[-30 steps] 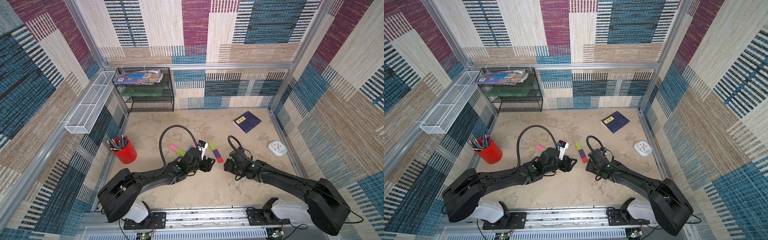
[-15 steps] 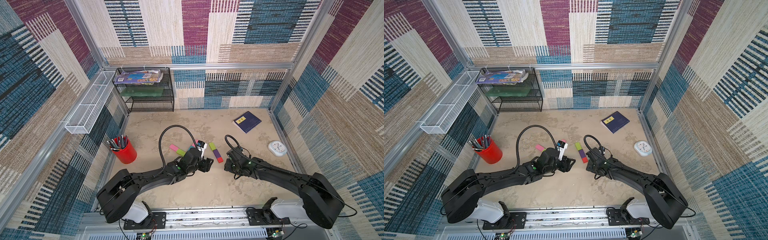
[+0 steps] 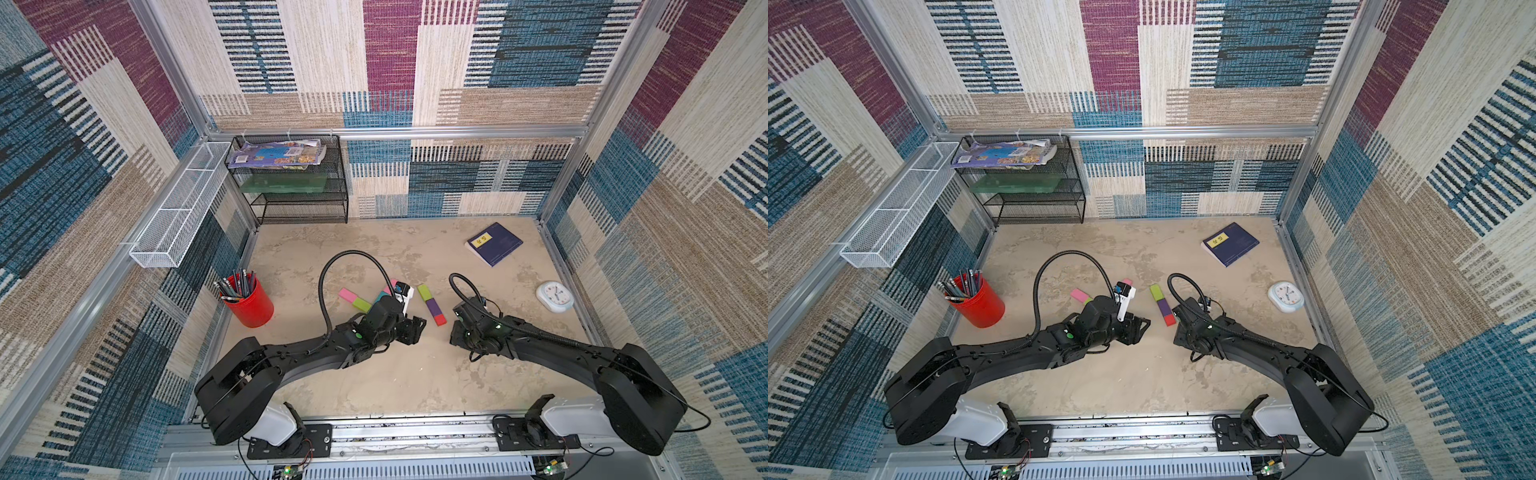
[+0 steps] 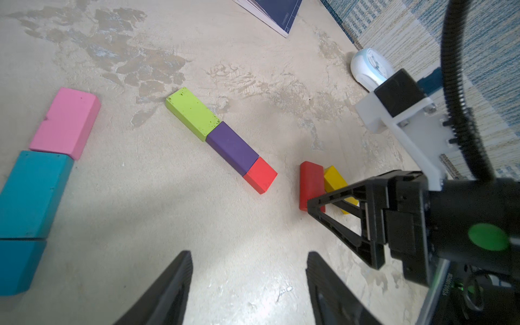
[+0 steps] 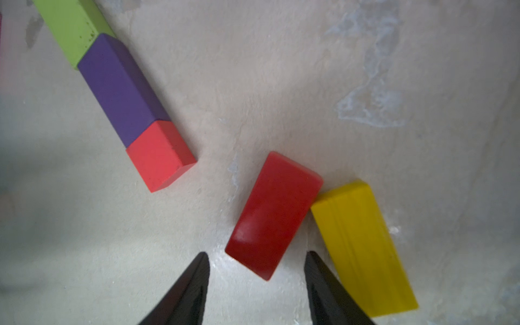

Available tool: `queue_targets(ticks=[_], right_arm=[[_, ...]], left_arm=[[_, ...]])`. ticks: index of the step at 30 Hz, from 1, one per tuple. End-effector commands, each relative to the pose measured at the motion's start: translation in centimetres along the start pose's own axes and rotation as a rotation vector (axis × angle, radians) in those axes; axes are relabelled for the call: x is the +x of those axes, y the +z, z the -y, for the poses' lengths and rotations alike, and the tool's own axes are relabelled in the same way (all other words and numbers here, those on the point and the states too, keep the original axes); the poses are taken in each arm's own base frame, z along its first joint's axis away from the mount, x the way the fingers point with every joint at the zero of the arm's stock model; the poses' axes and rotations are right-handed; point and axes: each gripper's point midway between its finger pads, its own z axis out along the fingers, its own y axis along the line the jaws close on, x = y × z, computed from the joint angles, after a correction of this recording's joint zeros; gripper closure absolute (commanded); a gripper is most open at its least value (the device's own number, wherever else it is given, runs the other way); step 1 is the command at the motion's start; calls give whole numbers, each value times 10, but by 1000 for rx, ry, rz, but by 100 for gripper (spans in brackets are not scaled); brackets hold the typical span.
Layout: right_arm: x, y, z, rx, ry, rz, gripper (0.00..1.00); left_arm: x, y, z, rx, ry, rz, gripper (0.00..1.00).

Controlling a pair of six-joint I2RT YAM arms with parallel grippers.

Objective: Assemble the letter v with building blocks
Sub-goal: Pick up the building block from the center of the board.

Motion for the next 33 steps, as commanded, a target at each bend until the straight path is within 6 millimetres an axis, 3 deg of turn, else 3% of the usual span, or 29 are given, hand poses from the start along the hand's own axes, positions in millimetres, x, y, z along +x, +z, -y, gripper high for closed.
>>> queue_targets(ticks=[1, 9, 13, 16, 22, 33], right_arm=[[-5, 4, 1, 1, 3, 18, 42], [-6, 15, 9, 9, 6, 3, 42], [-6, 17, 13, 14, 12, 2, 49], [-7, 16, 14, 6, 19, 6, 60], [-13, 14, 11, -6, 16, 16, 74], [-42, -2, 4, -12, 10, 89, 77]], left_arm=[[1, 0, -2, -11, 18, -5, 33], [5, 4, -3, -16, 12, -23, 33], [6, 7, -3, -16, 9, -30, 33], [8, 8, -4, -20, 9, -35, 33], [11, 13, -5, -23, 10, -53, 34], [13, 18, -2, -8, 9, -65, 34]])
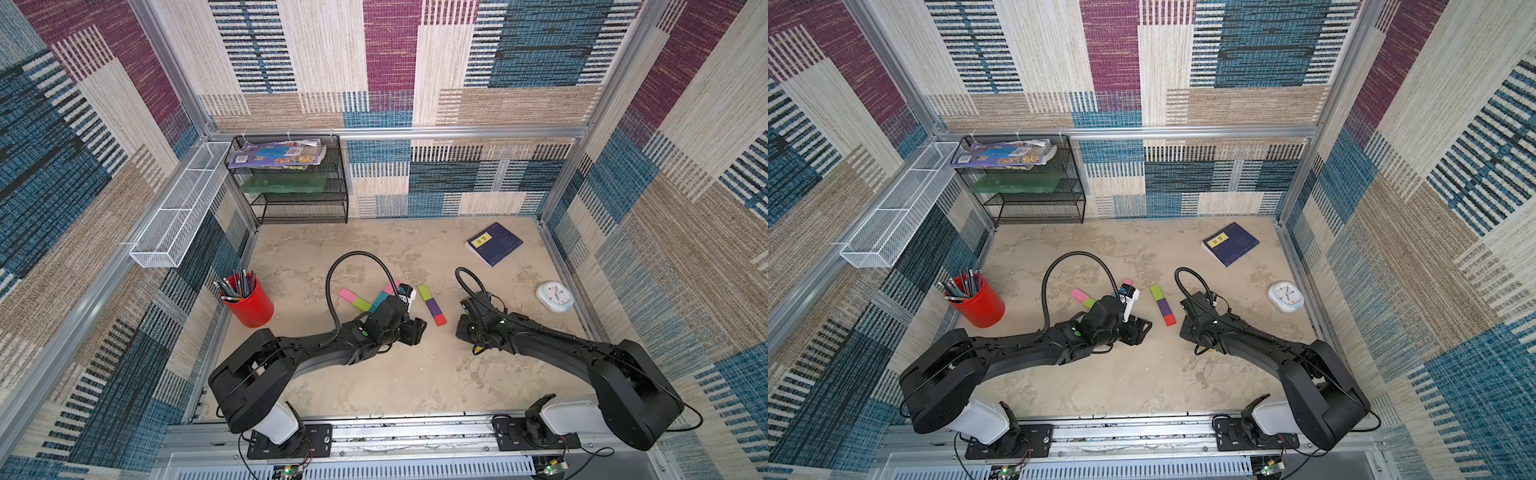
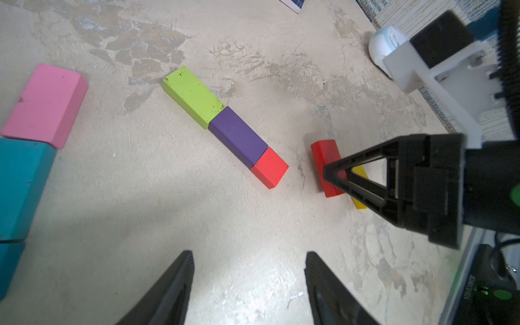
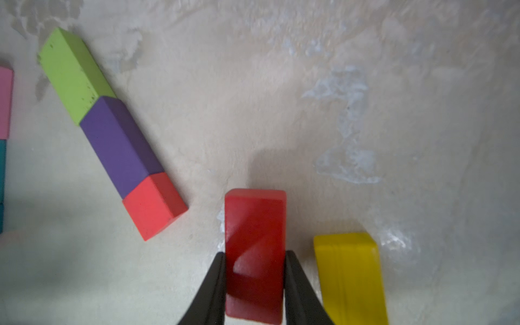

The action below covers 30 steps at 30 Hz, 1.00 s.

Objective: Assemble the letter v with building blocks
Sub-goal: Pick up the building block from the center of the board, then place the building block at the center of the board.

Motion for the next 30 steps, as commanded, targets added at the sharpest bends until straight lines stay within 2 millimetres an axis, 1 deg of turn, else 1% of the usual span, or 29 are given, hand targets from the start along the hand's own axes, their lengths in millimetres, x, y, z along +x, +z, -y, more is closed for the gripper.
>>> queue_targets(ticks=[1, 6, 10, 14, 23, 28, 30], right_arm=[[-13, -6, -2, 8, -20, 39, 78], [-27, -11, -9, -7, -25, 65, 78], [-34, -8, -14, -17, -25, 73, 79], [-35, 0, -20, -29, -29, 65, 79], [-36, 23, -25, -37, -20, 46, 78], [-37, 36, -29, -46, 3, 32, 78], [-37, 40, -28, -36, 15, 26, 75]], left_arm=[[-2, 0, 1, -3, 11, -1, 34], [-1, -1, -1, -8, 11, -2, 34], [-1, -1, -2, -16, 12, -6, 34], [-1, -2, -2, -21, 16, -6, 34], [0, 1, -3, -28, 18, -20, 35], [-5, 4, -1, -30, 25, -20, 35], [-8, 6, 0, -32, 34, -23, 35]])
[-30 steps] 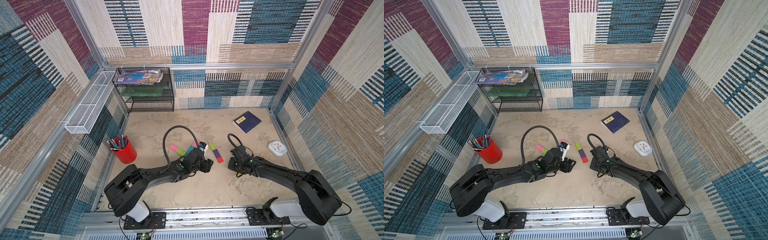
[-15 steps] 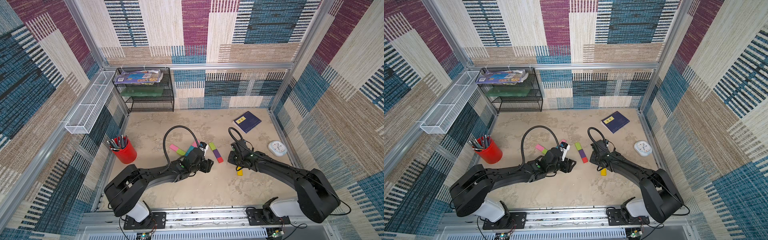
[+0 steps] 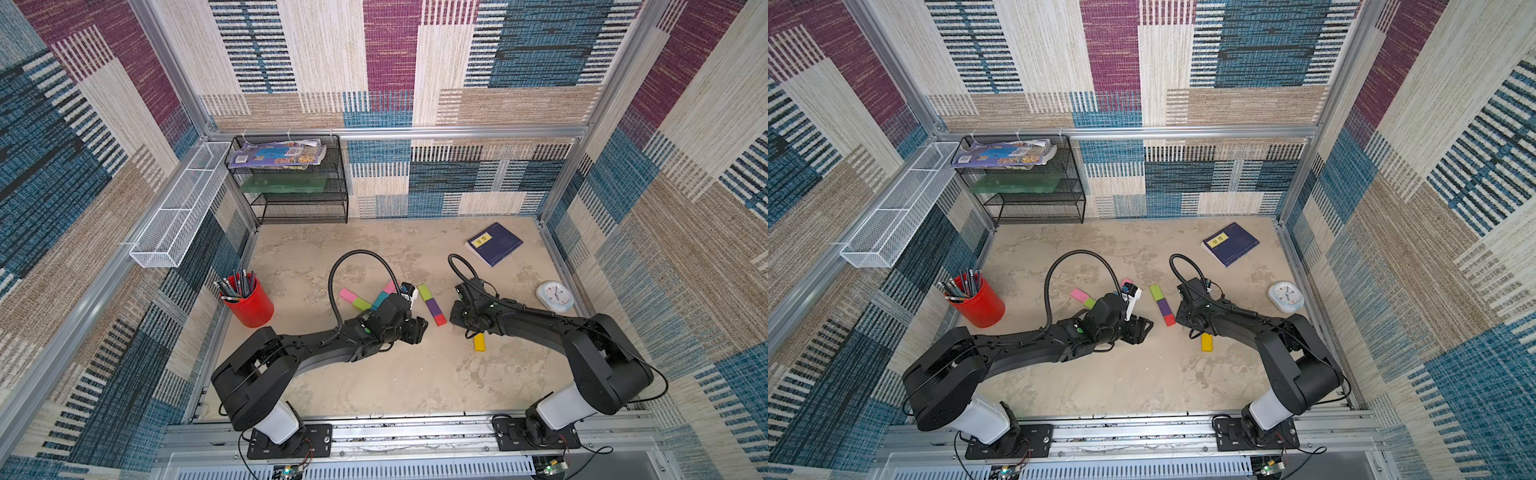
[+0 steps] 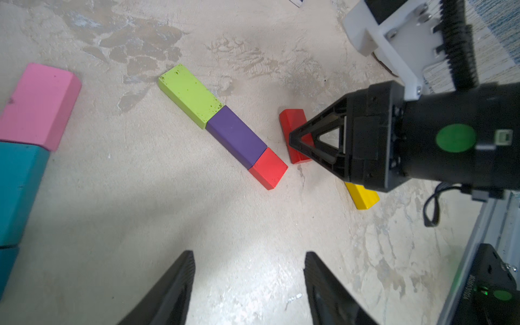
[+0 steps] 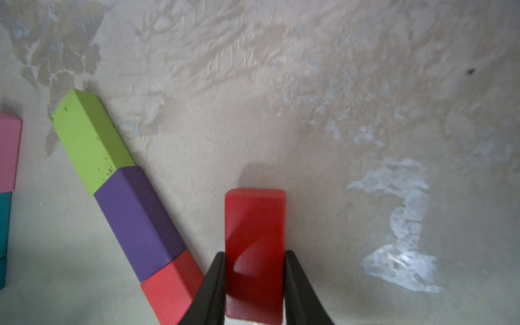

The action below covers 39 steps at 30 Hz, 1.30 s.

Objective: Assemble the letter v with building blocks
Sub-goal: Place the building block at the center of the board, then assemble the building block at the center of the board.

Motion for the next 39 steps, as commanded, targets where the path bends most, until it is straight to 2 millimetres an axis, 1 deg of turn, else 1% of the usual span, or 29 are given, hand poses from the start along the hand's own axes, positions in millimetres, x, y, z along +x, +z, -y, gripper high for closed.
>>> queue_targets(ticks=[1, 3, 4, 5, 6, 9, 11, 13, 14, 15, 17, 18, 21, 24, 27, 30, 34, 39], right_arm=[[-4, 5, -7, -23, 32, 11, 72], [-5, 5, -6, -27, 45, 9, 61], [-6, 3, -7, -43, 57, 13, 53], [-7, 0, -9, -61, 68, 16, 48], [-8, -4, -10, -81, 77, 22, 46], [-18, -24, -8, -123, 112, 75, 34], [-24, -40, -4, -155, 130, 119, 34], [-26, -52, 3, -172, 143, 152, 40], [-27, -55, 8, -174, 149, 159, 45], [-25, -56, 12, -177, 148, 156, 52], [-21, -53, 20, -187, 154, 139, 67], [-18, -50, 23, -200, 158, 129, 74], [-9, -43, 28, -237, 171, 106, 87], [-4, -39, 27, -271, 171, 96, 92], [-1, -35, 25, -291, 160, 89, 92], [-2, -31, 22, -304, 150, 88, 92], [-2, -24, 21, -303, 134, 68, 93], [1, -15, 17, -314, 118, 38, 93]], left_arm=[[-5, 3, 0, -16, 38, -9, 35], [-8, 6, 2, -19, 54, -28, 35], [-11, 8, 4, -20, 64, -39, 35], [-13, 11, 5, -16, 71, -50, 35], [-16, 13, 7, -9, 79, -63, 36], [-28, 19, 13, 6, 104, -94, 38], [-34, 26, 20, 20, 132, -139, 41], [-37, 36, 29, 42, 163, -203, 49], [-34, 43, 32, 49, 177, -252, 56], [-37, 49, 37, 63, 190, -281, 64], [-36, 61, 39, 61, 207, -340, 79], [-33, 68, 38, 52, 214, -368, 85], [-30, 80, 35, 29, 233, -426, 95], [-30, 87, 31, -2, 250, -448, 100], [-28, 96, 34, 23, 270, -456, 100], [-23, 106, 30, 4, 283, -508, 100], [-19, 117, 27, -13, 287, -529, 100], [-17, 125, 23, -28, 290, -544, 99]])
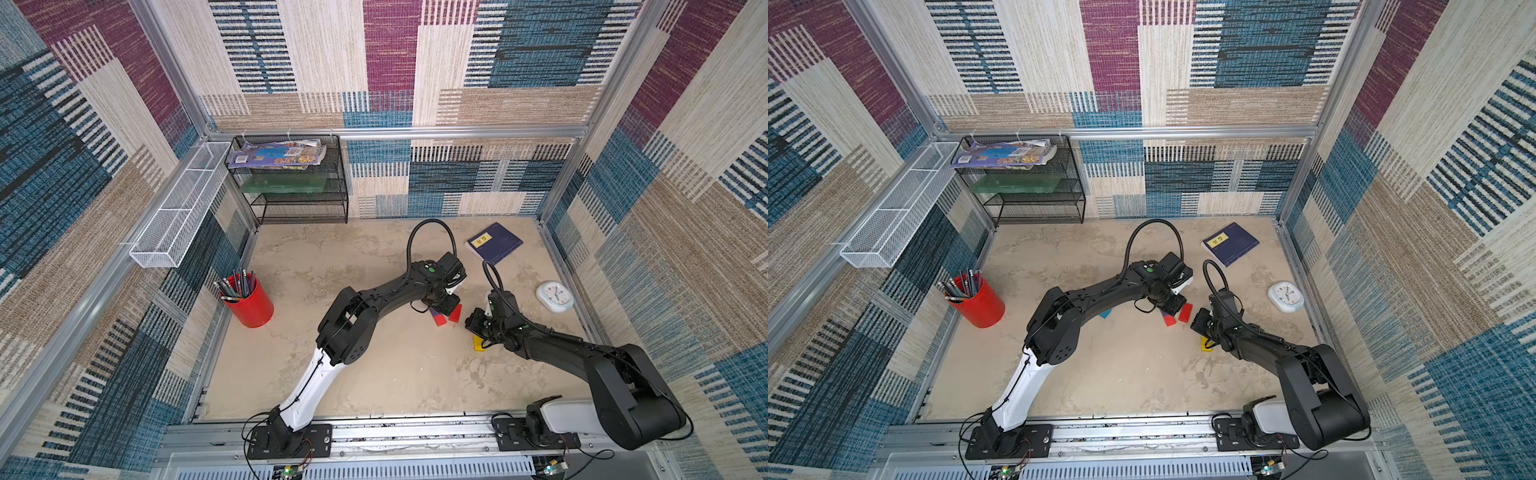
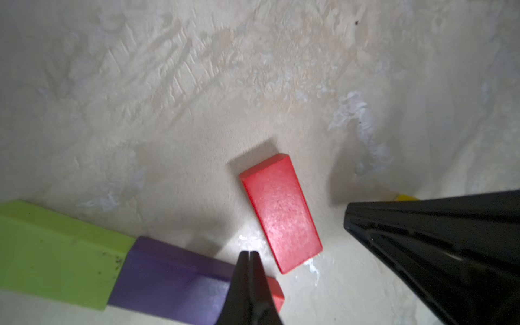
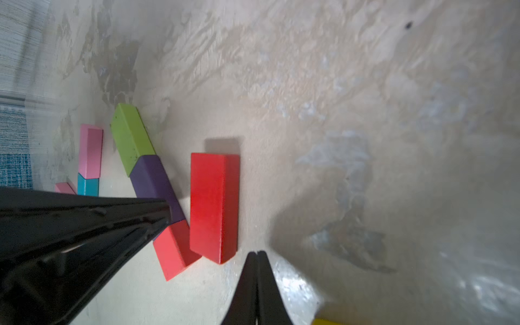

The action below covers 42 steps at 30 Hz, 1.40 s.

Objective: Assemble the letter v with building blocks
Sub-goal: Assemble the building block at the center of the board.

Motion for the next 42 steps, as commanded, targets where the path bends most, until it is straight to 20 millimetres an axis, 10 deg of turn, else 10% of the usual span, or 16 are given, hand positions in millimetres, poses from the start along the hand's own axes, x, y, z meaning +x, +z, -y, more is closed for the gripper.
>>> queue_targets(ticks=[1, 42], right_arm=[[-6, 4, -12, -51, -33, 11, 93], [9, 10, -19, -51, -82, -54, 94]], left_arm=[[5, 1, -3, -17, 20, -32, 99], [2, 13, 9, 25, 36, -54, 96]])
